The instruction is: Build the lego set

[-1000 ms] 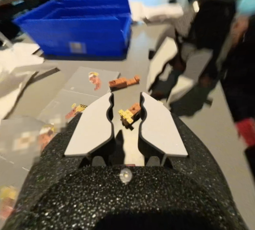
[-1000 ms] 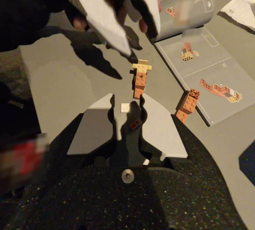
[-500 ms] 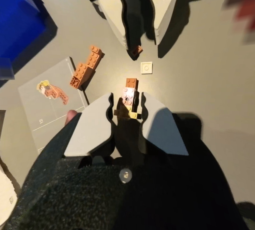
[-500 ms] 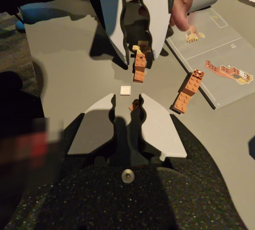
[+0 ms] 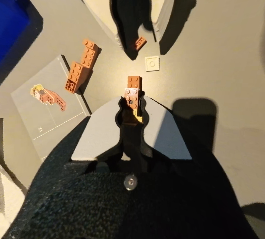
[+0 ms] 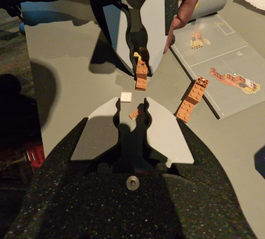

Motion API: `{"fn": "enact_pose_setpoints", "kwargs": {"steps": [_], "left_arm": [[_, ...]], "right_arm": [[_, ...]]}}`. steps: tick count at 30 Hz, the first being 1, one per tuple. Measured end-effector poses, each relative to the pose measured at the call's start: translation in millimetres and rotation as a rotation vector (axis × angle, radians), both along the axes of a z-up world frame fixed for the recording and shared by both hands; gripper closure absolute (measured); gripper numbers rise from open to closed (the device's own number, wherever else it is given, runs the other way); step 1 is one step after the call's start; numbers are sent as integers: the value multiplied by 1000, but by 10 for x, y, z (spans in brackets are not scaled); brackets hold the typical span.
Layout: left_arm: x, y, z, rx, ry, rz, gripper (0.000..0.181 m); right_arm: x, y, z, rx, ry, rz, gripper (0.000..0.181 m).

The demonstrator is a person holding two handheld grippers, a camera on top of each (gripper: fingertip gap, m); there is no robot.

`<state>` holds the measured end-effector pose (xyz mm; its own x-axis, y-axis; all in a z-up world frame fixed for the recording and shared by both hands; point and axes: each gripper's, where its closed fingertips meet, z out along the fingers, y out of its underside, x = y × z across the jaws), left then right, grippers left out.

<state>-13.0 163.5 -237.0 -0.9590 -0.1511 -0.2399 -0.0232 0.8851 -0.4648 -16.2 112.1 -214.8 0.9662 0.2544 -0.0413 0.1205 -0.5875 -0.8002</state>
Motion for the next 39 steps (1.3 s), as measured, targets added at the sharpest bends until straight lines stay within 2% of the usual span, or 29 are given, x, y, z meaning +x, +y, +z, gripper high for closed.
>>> {"fn": "enact_pose_setpoints", "kwargs": {"steps": [4, 6, 8, 12, 18, 26, 32, 39], "left_arm": [[11, 5, 5, -2, -26, 18, 159], [35, 8, 57, -10, -54, 42, 159], [40, -39, 192, -46, -87, 63, 159], [12, -183, 530, -99, -187, 108, 159], [-55, -376, 674, -103, -264, 168, 159], [-55, -492, 644, -81, -288, 173, 159], [-61, -505, 616, -62, -304, 171, 159], [-95, -530, 609, -58, -325, 168, 159]], "right_arm": [[78, -4, 3, -5, 16, -42, 151], [153, -20, 10, -21, 96, -112, 150], [177, -44, 67, -33, 291, -174, 149], [114, -115, 339, 1, 761, -204, 145], [-31, -206, 420, -17, 1006, -206, 139], [-24, -164, 391, -6, 1109, -247, 139], [-49, -141, 377, -5, 1120, -247, 141], [-40, -113, 358, 4, 1115, -268, 156]]}}
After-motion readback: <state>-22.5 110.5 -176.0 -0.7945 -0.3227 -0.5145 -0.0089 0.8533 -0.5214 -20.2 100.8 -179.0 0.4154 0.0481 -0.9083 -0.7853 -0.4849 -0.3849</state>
